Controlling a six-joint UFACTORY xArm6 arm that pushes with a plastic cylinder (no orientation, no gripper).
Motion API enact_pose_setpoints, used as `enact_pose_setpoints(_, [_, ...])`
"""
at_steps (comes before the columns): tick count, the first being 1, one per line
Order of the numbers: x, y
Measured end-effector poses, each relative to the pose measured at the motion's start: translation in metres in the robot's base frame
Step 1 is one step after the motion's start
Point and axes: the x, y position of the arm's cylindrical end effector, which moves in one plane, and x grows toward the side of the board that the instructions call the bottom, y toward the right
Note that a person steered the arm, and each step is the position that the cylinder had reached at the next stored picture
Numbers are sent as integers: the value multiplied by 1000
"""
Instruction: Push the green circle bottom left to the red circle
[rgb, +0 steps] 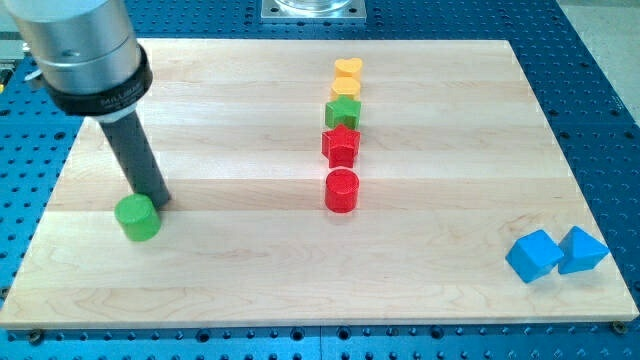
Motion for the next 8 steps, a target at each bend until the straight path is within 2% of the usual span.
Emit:
enact_pose_setpoints(1, [3, -29])
enact_pose_setpoints(2, [-1, -96])
enact_pose_setpoints(3, [31, -90])
enact_pose_setpoints(4, [57, -31])
enact_pose_setpoints(5, [39, 23])
enact_pose_setpoints(6, [42, 33])
enact_pose_setpoints(8, [-40, -44])
